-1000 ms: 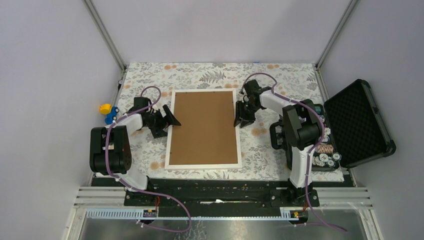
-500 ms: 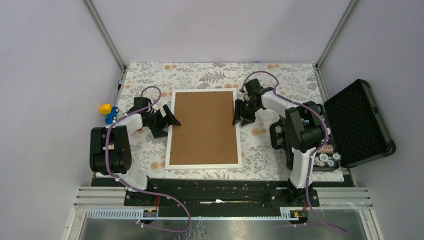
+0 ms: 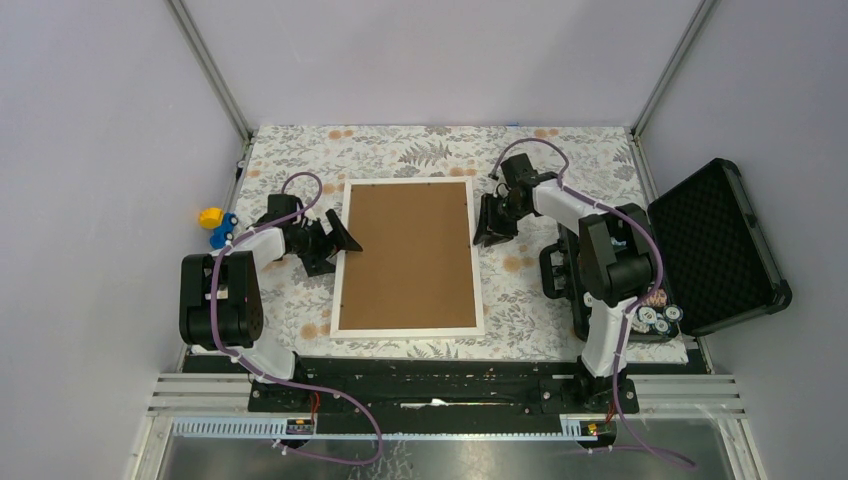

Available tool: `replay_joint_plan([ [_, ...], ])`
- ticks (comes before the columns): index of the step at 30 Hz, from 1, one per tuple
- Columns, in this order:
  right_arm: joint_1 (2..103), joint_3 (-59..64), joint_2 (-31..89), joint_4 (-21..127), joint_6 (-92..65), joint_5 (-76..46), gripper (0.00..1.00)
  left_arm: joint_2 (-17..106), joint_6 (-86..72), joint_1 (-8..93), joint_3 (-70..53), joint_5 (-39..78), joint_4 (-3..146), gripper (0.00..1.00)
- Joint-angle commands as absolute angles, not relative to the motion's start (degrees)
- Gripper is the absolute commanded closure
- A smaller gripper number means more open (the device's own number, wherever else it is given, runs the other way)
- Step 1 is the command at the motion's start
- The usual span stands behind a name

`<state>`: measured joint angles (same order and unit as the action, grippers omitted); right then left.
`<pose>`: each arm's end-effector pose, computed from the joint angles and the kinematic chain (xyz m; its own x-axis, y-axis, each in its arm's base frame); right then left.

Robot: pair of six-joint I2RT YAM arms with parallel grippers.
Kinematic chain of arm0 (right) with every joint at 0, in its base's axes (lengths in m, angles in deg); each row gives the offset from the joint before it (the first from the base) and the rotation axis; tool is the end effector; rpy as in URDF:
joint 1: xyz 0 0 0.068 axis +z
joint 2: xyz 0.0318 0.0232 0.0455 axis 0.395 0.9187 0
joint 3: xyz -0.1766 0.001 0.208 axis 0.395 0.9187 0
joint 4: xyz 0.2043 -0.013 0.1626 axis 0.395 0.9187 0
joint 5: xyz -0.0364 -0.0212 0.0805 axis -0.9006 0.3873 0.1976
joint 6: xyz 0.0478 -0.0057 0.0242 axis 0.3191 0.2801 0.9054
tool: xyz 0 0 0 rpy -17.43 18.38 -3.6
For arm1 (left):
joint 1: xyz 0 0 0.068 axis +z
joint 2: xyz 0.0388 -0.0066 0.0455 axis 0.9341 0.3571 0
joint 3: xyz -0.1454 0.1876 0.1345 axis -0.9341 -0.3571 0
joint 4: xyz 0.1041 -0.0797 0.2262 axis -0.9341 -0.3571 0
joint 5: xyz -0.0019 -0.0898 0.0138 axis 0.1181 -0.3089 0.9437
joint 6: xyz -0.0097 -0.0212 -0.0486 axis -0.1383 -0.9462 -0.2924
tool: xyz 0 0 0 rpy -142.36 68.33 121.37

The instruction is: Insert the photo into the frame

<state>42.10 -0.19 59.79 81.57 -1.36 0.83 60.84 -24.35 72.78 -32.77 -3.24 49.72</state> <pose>0.3787 0.1440 0.1801 -0.9467 -0.0092 -0.3221 -0.1724 0.8590 0.4821 0.2933 0.0005 0.1586 -0.8663 -0.4681 -0.1742 -0.2724 0.7352 -0.6208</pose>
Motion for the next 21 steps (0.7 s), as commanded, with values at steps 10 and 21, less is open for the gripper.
replay_joint_plan([
  [10, 43.7, 0.25, 64.94, 79.54, -1.15, 2.71, 0.6, 60.87, -24.31, 72.68, -33.4, -6.43, 52.11, 0.01],
  [21, 44.3, -3.84, 69.35, 81.91, -1.17, -0.12, 0.6, 60.96, -24.4, 72.7, -33.45, -6.65, 52.2, 0.01],
])
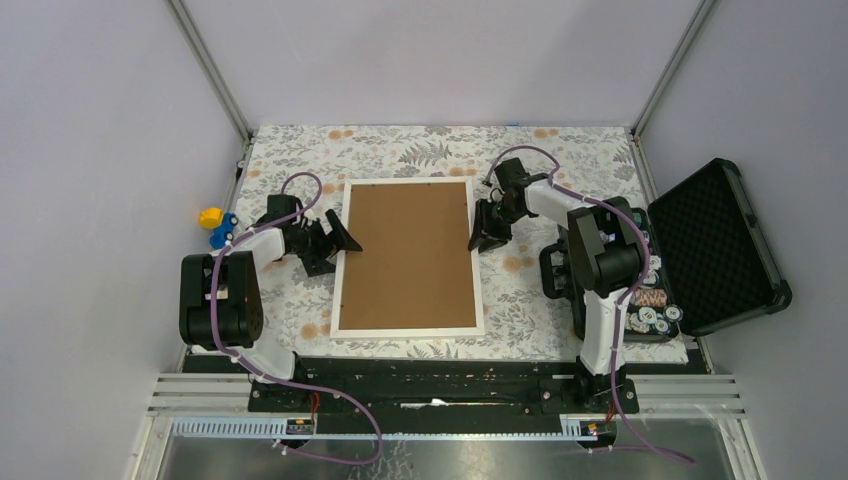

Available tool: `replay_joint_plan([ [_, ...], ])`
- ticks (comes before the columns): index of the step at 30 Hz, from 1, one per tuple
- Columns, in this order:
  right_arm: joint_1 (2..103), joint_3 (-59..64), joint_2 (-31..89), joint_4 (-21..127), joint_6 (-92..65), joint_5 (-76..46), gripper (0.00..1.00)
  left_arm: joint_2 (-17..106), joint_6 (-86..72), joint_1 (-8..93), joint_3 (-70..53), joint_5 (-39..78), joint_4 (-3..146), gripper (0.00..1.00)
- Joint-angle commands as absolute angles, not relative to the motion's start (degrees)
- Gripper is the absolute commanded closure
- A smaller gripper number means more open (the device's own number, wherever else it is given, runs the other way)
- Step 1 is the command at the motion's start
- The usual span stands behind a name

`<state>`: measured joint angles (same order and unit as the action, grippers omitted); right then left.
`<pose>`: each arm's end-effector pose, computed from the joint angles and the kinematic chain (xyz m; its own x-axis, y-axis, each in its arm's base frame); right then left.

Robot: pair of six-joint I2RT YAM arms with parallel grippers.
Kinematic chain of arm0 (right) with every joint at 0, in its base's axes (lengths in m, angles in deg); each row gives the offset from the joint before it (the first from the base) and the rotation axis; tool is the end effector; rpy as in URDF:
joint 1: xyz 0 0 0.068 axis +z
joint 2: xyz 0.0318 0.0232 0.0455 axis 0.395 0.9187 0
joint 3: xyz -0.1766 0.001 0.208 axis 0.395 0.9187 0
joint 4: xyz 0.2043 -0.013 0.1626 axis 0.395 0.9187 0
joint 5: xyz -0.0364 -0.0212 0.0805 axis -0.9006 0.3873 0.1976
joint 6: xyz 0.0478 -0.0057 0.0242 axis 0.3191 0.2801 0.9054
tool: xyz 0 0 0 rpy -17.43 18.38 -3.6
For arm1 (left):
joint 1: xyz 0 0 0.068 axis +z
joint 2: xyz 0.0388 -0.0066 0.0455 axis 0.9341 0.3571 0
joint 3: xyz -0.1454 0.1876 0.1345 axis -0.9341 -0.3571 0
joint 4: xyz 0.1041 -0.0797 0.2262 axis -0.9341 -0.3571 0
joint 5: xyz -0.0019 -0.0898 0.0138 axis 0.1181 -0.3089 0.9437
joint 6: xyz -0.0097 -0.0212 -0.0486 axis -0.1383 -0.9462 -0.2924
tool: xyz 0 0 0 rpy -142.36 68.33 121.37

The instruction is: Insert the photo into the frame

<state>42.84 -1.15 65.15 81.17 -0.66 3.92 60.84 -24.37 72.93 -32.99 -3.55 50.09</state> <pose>0.3840 0.1533 0.1494 -0.9709 -0.0270 -0.2378 -0.1504 0.8418 0.5184 0.2930 0.0011 0.1579 -0.8657 -0.4693 -0.1744 -0.2710 0.7321 -0.6250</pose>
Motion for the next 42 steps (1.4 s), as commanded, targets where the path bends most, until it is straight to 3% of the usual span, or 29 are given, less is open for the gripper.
replay_joint_plan([
  [1, 44.43, -4.43, 69.92, 82.61, -1.19, -0.97, 0.6, 60.98, -24.38, 72.68, -33.49, -6.71, 52.24, 0.01],
  [18, 50.6, -20.71, 85.55, 100.76, -0.21, -27.54, 0.62, 60.7, -24.4, 72.72, -33.46, -7.0, 52.22, 0.01],
  [20, 51.4, -22.36, 85.77, 100.42, -1.87, -23.6, 0.61, 60.62, -24.4, 72.68, -33.49, -7.09, 52.21, 0.01],
  [22, 51.73, -22.04, 82.31, 96.62, -2.58, -11.26, 0.57, 60.48, -24.22, 72.68, -33.48, -7.47, 52.27, 0.01],
  [25, 51.63, -22.83, 76.3, 92.63, -1.31, -0.08, 0.43, 59.61, -23.89, 72.75, -33.71, -8.4, 52.74, 0.01],
  [28, 50.86, -23.0, 70.22, 92.13, -0.75, -2.48, 0.23, 57.0, -23.46, 72.94, -34.01, -6.74, 52.28, 0.01],
  [30, 49.48, -20.38, 66.64, 91.73, -1.19, -4.1, 0.17, 54.34, -24.04, 73.08, -34.17, -1.21, 50.41, 0.01],
  [36, 46.83, -8.26, 62.2, 86.84, -3.23, -4.02, 0.14, 46.1, -32.66, 73.26, -40.4, 8.22, 49.76, 0.01],
  [42, 47.17, -7.89, 67.61, 82.0, -1.05, 0.93, 0.14, 45.74, -35.91, 70.78, -45.32, 3.62, 53.78, 0.01],
])
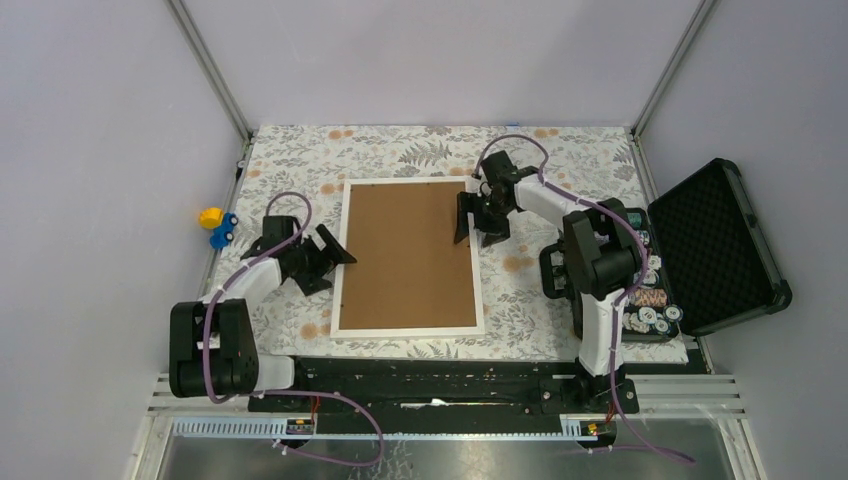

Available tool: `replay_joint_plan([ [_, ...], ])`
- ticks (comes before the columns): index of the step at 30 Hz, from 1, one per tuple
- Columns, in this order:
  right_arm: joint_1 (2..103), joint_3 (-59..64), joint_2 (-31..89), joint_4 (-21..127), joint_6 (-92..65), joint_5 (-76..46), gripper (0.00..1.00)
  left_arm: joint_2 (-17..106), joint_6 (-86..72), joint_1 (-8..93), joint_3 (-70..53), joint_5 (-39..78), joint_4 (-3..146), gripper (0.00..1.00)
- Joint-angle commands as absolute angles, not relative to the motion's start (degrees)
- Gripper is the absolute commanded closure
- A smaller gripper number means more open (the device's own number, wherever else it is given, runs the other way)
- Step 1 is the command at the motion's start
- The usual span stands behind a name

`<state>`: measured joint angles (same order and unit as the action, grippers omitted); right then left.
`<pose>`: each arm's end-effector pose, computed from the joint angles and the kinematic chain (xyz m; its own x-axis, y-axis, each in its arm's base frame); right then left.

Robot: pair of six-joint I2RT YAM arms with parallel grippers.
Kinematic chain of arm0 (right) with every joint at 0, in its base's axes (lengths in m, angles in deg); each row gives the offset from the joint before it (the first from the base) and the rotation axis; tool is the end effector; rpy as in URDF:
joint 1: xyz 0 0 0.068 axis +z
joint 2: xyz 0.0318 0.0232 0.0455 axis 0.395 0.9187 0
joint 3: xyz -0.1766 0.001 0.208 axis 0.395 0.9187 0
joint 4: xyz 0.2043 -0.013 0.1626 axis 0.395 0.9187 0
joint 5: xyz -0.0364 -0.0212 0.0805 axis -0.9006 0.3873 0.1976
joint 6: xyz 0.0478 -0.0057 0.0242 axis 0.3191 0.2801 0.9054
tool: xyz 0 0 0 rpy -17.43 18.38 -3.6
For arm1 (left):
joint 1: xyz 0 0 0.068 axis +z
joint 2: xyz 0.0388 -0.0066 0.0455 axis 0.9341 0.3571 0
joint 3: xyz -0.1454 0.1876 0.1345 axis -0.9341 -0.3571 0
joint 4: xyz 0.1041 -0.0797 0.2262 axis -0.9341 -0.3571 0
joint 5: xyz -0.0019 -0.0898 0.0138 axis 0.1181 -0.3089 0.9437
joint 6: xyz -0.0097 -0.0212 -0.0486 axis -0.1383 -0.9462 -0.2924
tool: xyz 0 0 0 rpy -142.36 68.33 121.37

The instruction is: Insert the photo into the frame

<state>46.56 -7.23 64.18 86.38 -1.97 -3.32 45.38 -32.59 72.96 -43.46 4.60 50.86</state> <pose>0.3847 0.1783 0.1803 -0.9462 -0.0853 -0.3122 -0.2170 0.8829 0.4165 0.2427 0.0024 0.1729 -0.7615 -0.6050 -0.2324 -0.3841 0.7101 -0.5902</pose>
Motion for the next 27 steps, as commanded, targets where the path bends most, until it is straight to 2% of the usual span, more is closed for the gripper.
replay_joint_plan([
  [1, 47.44, -9.04, 68.68, 81.98, -0.83, 1.23, 0.14, 45.52, -35.97, 69.73, -45.42, 3.45, 53.75, 0.01],
  [9, 49.71, -24.6, 76.7, 84.17, 0.66, 5.41, 0.14, 37.74, -43.26, 60.01, -50.12, 5.23, 55.78, 0.01],
  [11, 49.51, -26.76, 76.6, 87.9, -0.98, 2.28, 0.14, 36.51, -42.38, 60.22, -49.4, 7.46, 53.57, 0.01],
  [14, 47.55, -22.05, 70.7, 90.37, -2.79, -4.35, 0.13, 36.98, -37.35, 62.35, -45.54, 10.54, 48.64, 0.01],
  [17, 42.47, -10.48, 61.41, 86.65, -3.0, -0.76, 0.15, 39.53, -33.14, 65.9, -42.46, 9.87, 46.72, 0.01],
  [21, 38.61, 3.28, 51.76, 82.35, -3.1, 4.14, 0.26, 43.32, -31.57, 67.05, -41.65, 7.09, 47.78, 0.01],
  [24, 38.64, 11.81, 48.61, 77.06, -2.1, 7.0, 0.4, 44.49, -32.85, 67.06, -43.48, 4.26, 51.08, 0.01],
  [27, 38.6, 14.47, 48.92, 75.11, -2.04, 5.6, 0.56, 44.96, -33.62, 67.05, -44.74, 3.27, 52.78, 0.01],
])
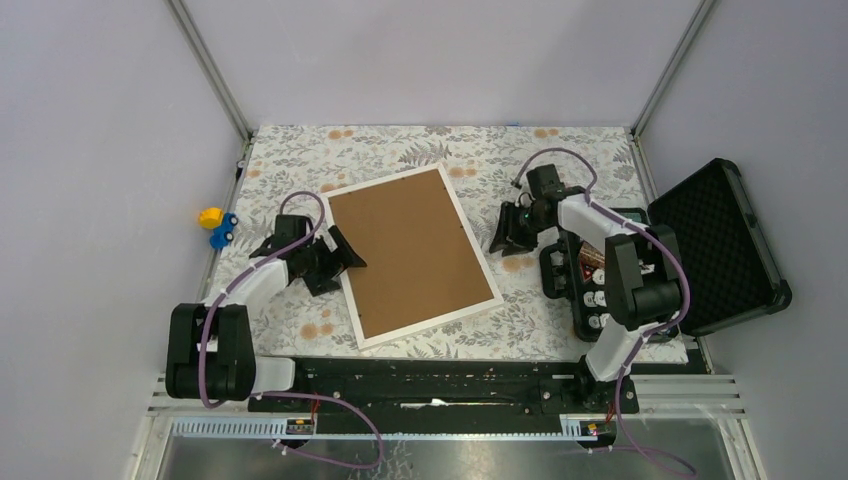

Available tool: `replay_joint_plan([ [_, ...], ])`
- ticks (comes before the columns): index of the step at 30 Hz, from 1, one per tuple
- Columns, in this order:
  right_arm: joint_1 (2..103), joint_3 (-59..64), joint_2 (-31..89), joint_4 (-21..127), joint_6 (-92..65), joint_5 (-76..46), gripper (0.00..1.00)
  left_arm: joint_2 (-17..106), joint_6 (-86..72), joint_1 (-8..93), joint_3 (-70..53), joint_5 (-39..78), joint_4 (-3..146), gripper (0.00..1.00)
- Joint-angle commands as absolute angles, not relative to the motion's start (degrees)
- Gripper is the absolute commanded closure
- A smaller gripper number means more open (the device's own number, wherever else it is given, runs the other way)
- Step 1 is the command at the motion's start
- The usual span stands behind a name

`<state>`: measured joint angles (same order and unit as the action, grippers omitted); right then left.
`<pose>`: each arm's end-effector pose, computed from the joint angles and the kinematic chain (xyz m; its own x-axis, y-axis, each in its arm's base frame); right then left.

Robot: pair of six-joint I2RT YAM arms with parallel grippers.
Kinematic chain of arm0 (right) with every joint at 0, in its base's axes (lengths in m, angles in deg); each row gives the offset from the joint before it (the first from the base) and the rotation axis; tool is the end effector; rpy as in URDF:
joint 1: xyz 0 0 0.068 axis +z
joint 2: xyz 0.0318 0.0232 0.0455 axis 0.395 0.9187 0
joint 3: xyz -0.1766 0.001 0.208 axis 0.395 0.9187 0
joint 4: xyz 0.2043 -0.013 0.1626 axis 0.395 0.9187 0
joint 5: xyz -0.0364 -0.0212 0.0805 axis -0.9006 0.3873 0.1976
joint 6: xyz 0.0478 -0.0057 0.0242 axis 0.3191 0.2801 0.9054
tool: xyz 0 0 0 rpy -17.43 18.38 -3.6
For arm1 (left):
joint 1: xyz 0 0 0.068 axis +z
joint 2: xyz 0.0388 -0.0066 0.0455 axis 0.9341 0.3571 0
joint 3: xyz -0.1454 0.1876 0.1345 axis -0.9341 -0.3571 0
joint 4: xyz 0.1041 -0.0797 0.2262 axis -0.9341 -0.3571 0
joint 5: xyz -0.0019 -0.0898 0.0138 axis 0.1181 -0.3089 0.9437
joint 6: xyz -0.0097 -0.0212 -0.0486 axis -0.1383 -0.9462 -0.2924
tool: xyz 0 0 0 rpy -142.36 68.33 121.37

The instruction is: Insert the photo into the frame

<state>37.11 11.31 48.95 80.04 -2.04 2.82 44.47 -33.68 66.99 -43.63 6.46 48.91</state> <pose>0.3432 0.1002 0.1926 -0.9412 0.0586 -0.3328 -0.1259 0.8531 0.5062 0.2373 -0.0216 0.1733 -0.8094 -0.5444 -0.2201 -0.3481 0.7467 -0.5668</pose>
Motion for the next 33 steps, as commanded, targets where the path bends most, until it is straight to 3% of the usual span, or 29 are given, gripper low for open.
replay_joint_plan([
  [1, 38.57, 14.72, 49.36, 74.74, -2.12, 5.43, 0.58, 44.87, -33.63, 67.06, -45.04, 3.12, 52.81, 0.01],
  [13, 38.79, 17.46, 53.46, 71.3, -2.13, 10.32, 0.62, 43.76, -34.74, 66.9, -47.66, 1.76, 54.82, 0.01],
  [33, 45.59, 22.26, 52.45, 69.37, 1.94, 2.24, 0.62, 44.41, -38.44, 63.65, -48.06, 0.31, 57.03, 0.01],
])
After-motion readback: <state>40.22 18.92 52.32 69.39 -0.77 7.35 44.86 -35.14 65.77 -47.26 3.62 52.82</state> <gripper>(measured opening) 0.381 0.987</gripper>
